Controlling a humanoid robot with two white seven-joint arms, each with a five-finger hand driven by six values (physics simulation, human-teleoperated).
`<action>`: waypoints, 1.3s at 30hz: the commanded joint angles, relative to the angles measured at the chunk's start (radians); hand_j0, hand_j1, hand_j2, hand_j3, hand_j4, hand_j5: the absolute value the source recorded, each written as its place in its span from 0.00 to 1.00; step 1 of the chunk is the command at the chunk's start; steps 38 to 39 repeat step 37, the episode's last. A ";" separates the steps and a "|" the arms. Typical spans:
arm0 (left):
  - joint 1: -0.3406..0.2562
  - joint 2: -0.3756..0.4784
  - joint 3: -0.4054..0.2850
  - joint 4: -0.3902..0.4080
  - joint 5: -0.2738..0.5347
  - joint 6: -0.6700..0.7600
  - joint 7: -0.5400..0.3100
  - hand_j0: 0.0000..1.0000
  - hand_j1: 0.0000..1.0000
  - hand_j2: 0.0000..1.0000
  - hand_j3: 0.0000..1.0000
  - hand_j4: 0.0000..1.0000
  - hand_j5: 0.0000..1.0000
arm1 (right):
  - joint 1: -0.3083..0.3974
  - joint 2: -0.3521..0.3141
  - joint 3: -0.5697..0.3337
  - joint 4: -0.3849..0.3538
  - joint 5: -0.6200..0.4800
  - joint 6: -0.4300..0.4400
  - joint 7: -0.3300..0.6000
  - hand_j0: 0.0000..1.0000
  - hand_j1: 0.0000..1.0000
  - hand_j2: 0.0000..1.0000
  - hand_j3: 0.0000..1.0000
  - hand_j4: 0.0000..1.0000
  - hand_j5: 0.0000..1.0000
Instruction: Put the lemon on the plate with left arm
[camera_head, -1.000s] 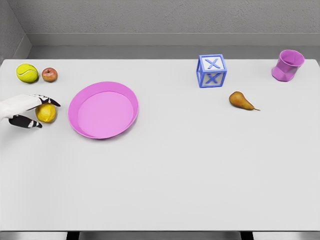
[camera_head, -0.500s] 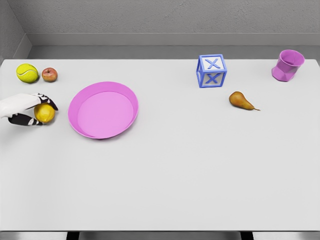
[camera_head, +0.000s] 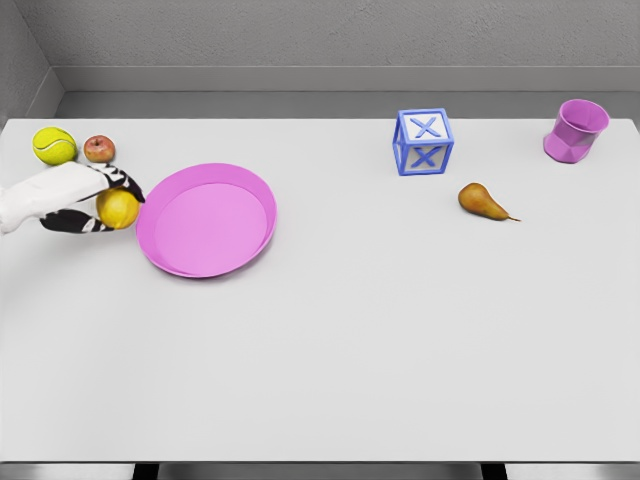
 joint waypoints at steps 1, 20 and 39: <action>0.000 -0.003 -0.008 -0.067 0.013 0.003 0.000 0.58 0.58 0.58 0.58 0.58 0.58 | 0.000 0.000 0.000 0.000 0.000 0.000 0.000 1.00 1.00 1.00 1.00 1.00 1.00; -0.015 -0.167 0.004 -0.078 -0.085 0.003 0.000 1.00 1.00 1.00 1.00 1.00 1.00 | 0.000 0.000 0.000 0.000 0.000 0.000 0.000 1.00 1.00 1.00 1.00 1.00 1.00; 0.087 -0.037 0.200 -0.126 -0.019 0.003 0.002 1.00 1.00 1.00 1.00 1.00 1.00 | 0.000 0.000 0.000 0.000 0.000 0.000 0.000 1.00 1.00 1.00 1.00 1.00 1.00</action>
